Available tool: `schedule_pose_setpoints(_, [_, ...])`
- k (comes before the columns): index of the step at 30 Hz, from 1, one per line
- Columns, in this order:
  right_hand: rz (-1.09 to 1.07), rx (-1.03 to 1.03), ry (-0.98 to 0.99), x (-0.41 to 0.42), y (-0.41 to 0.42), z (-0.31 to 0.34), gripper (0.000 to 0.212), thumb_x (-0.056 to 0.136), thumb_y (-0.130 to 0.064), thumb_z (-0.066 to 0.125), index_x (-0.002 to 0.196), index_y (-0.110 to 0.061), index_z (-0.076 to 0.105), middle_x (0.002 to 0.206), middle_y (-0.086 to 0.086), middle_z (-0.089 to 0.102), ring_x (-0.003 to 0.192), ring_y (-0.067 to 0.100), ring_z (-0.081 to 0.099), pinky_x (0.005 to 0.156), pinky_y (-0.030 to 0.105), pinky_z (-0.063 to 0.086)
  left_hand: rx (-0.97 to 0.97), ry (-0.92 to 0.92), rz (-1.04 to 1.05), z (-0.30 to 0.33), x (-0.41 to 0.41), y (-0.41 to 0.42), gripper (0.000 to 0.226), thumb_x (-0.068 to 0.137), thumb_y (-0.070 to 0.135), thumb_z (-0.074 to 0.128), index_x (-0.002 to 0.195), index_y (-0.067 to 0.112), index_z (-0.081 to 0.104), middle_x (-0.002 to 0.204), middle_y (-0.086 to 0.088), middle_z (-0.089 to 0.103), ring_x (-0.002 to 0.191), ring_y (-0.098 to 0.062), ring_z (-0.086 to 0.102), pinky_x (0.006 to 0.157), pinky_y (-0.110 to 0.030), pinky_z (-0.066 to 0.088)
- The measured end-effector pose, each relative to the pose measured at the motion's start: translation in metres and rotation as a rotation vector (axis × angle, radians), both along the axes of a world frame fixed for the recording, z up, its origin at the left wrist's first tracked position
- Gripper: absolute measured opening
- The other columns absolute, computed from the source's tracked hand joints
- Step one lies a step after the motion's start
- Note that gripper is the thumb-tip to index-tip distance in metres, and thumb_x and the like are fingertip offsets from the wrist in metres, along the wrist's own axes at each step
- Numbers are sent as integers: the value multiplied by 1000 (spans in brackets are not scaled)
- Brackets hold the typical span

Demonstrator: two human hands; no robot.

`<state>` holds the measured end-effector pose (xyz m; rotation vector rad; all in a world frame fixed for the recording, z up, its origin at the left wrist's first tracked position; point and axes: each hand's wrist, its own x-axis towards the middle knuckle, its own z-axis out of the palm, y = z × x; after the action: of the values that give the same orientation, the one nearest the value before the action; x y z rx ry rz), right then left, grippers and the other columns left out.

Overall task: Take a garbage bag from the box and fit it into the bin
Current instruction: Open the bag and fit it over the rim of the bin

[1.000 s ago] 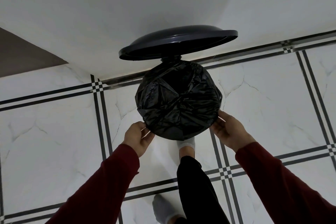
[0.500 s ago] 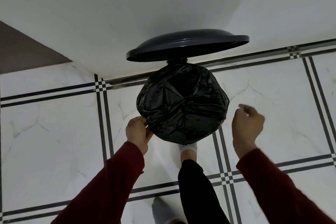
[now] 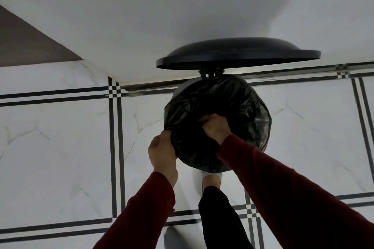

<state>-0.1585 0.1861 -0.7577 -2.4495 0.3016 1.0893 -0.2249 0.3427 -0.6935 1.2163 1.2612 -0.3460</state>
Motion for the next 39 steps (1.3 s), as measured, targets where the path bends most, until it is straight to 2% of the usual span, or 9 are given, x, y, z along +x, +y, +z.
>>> schedule_pose_setpoints(6, [146, -126, -14, 0, 0, -9, 38, 92, -11, 58, 130, -6, 63, 134, 18, 62, 121, 35, 62, 100, 35, 51, 19, -38, -13, -2, 1, 1, 40, 81, 34, 62, 98, -3, 63, 84, -4, 67, 83, -25, 64, 87, -49, 60])
schedule_pose_setpoints(14, [124, -16, 278, 8, 3, -16, 43, 109, -19, 39, 148, -4, 48, 155, 19, 45, 143, 33, 42, 115, 32, 30, 91, -50, -71, 2, 1, 1, 21, 85, 31, 62, 91, 13, 70, 84, 0, 73, 87, -22, 70, 92, -56, 60])
schedule_pose_setpoints(18, [-201, 141, 108, 10, -14, -7, 39, 100, -10, 55, 138, -14, 62, 143, 12, 60, 135, 28, 54, 104, 17, 36, 230, -37, -116, 9, 4, 1, 20, 90, 30, 60, 101, 14, 63, 97, 1, 69, 99, -30, 70, 78, -42, 61])
schedule_pose_setpoints(22, [13, 182, -34, 6, -29, 28, 45, 101, -16, 53, 145, -24, 56, 147, 11, 58, 137, 29, 52, 113, 23, 33, 570, -258, -363, 27, 12, 0, 20, 91, 23, 66, 108, 24, 56, 108, 7, 51, 107, -24, 56, 80, -29, 50])
schedule_pose_setpoints(25, [275, 20, -276, -3, -36, 58, 46, 93, -16, 54, 135, -33, 64, 129, 6, 69, 116, 33, 66, 98, 38, 54, 677, -473, -646, 37, 26, -1, 39, 87, 21, 73, 122, 27, 54, 119, 3, 47, 115, -14, 42, 85, -16, 41])
schedule_pose_setpoints(27, [305, -125, -512, -12, -42, 73, 37, 81, -14, 62, 113, -25, 75, 111, 3, 73, 102, 37, 67, 79, 42, 58, 726, -510, -806, 40, 41, 0, 55, 86, 25, 77, 135, 30, 51, 133, -3, 42, 120, -12, 33, 90, -21, 40])
schedule_pose_setpoints(29, [246, -265, -737, -20, -49, 83, 29, 73, -13, 69, 100, -21, 77, 109, 1, 70, 106, 36, 59, 82, 45, 50, 790, -534, -911, 41, 58, 2, 63, 87, 24, 77, 142, 33, 48, 139, -7, 40, 121, -16, 33, 93, -30, 43])
schedule_pose_setpoints(34, [10, -426, -678, -29, -74, 79, 49, 80, -17, 67, 128, -24, 63, 148, 10, 42, 129, 40, 45, 97, 55, 45, 887, -657, -1214, 29, 91, 18, 38, 93, 10, 65, 128, 26, 66, 129, -7, 59, 119, -29, 56, 95, -41, 56])
schedule_pose_setpoints(39, [-330, 106, -598, -6, -109, 69, 50, 83, 5, 55, 124, -19, 70, 128, 5, 64, 114, 23, 63, 96, -2, 33, 822, -628, -1226, 23, 114, 22, 26, 97, 13, 60, 116, 20, 77, 113, -5, 73, 99, -23, 68, 92, -28, 53])
